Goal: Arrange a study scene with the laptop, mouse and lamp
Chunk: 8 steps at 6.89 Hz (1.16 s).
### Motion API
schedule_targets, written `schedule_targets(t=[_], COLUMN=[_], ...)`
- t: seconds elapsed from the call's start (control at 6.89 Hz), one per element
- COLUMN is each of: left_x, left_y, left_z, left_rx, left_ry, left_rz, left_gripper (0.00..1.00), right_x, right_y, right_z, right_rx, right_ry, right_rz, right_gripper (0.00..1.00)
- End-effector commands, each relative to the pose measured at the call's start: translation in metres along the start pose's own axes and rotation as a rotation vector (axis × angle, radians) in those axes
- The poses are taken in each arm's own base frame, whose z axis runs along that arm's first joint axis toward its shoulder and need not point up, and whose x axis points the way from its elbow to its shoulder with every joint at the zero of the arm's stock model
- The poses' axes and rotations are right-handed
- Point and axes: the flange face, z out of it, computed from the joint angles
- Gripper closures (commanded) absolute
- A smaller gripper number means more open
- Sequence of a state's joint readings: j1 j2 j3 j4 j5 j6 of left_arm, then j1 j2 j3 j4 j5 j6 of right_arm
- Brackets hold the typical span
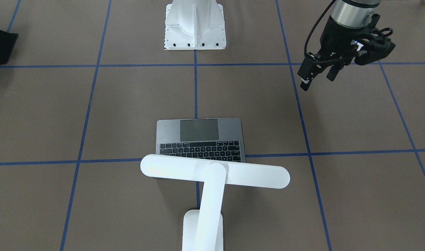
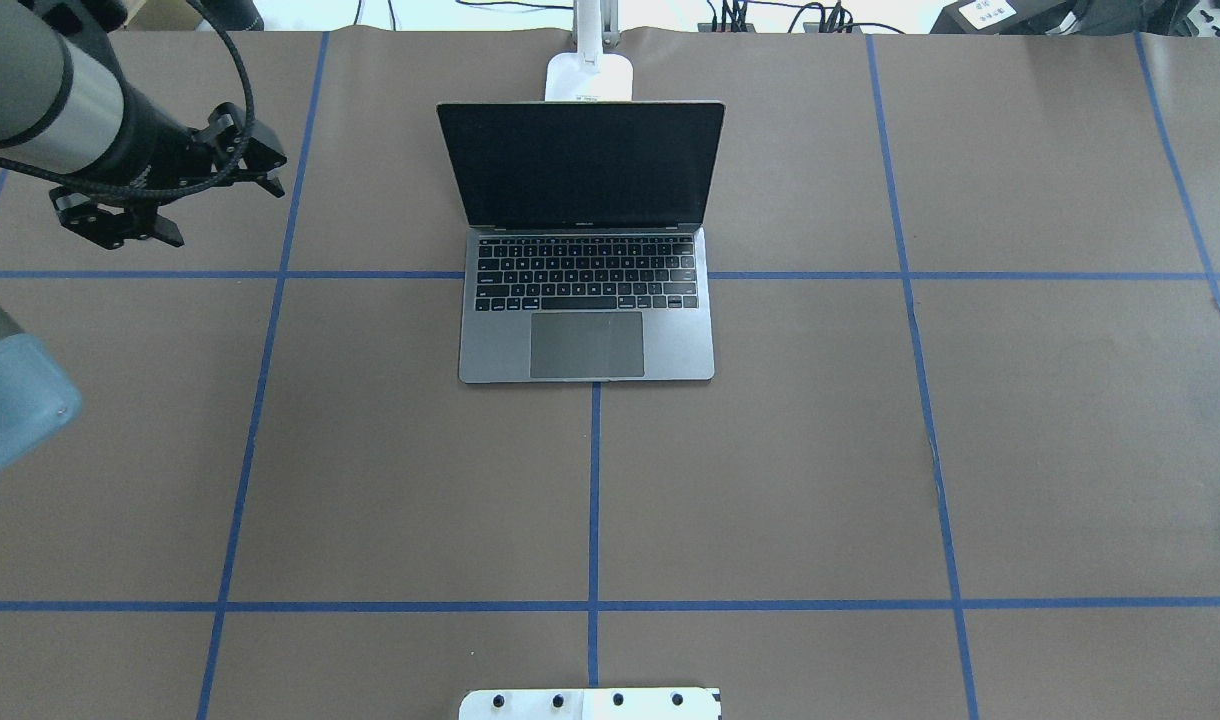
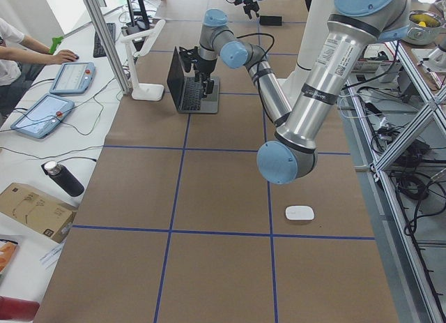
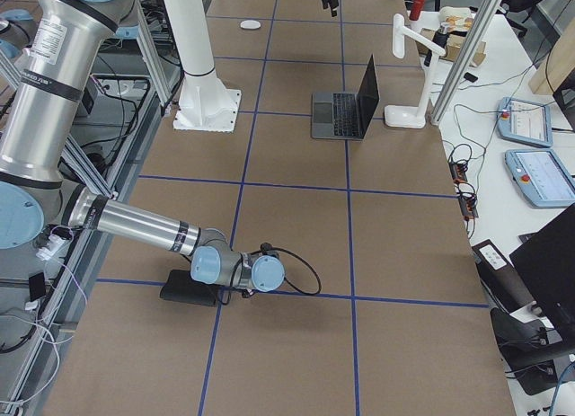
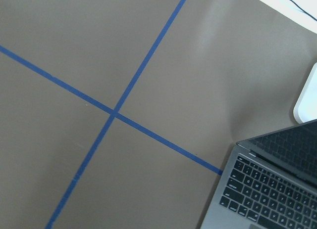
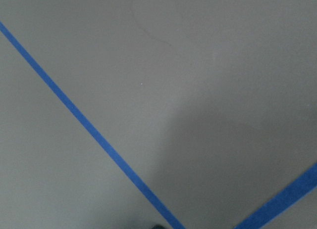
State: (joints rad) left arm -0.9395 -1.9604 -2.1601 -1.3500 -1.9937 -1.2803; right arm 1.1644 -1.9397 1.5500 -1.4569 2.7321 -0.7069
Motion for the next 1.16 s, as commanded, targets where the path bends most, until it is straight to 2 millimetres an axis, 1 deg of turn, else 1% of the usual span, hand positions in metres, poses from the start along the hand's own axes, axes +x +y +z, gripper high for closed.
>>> schedule_targets(t=[0.0, 0.15, 0.29, 0.44, 0.58, 0.73, 1.02], left_x=[-0.011, -0.013, -0.027, -0.034, -0.049, -0.05, -0.05], left_y=[-0.005, -0.006, -0.004, -0.007, -0.009, -0.009, -0.009], left_z=[-0.004, -0.003, 0.004, 0.004, 0.011, 0.011, 0.012], left_rx=[0.01, 0.01, 0.001, 0.001, -0.008, -0.008, -0.009], left_ry=[-0.006, -0.009, -0.03, -0.039, -0.065, -0.065, -0.066], left_rz=[0.033, 0.034, 0.055, 0.125, 0.175, 0.178, 0.173], left_gripper=[0.01, 0.01, 0.01, 0.01, 0.01, 0.01, 0.01], right_x=[-0.007, -0.01, -0.011, -0.011, -0.01, -0.009, -0.012], right_y=[0.013, 0.016, 0.015, 0.013, 0.012, 0.01, -0.007], right_z=[0.017, 0.017, 0.018, 0.021, 0.026, 0.025, 0.019], right_rx=[-0.046, -0.046, -0.051, -0.061, -0.082, -0.092, -0.106], right_ry=[-0.032, -0.032, -0.034, -0.035, -0.038, -0.026, 0.015], right_rz=[-0.012, -0.013, -0.018, -0.038, -0.075, -0.086, -0.131], right_gripper=[0.08, 0.09, 0.1, 0.1, 0.11, 0.11, 0.13])
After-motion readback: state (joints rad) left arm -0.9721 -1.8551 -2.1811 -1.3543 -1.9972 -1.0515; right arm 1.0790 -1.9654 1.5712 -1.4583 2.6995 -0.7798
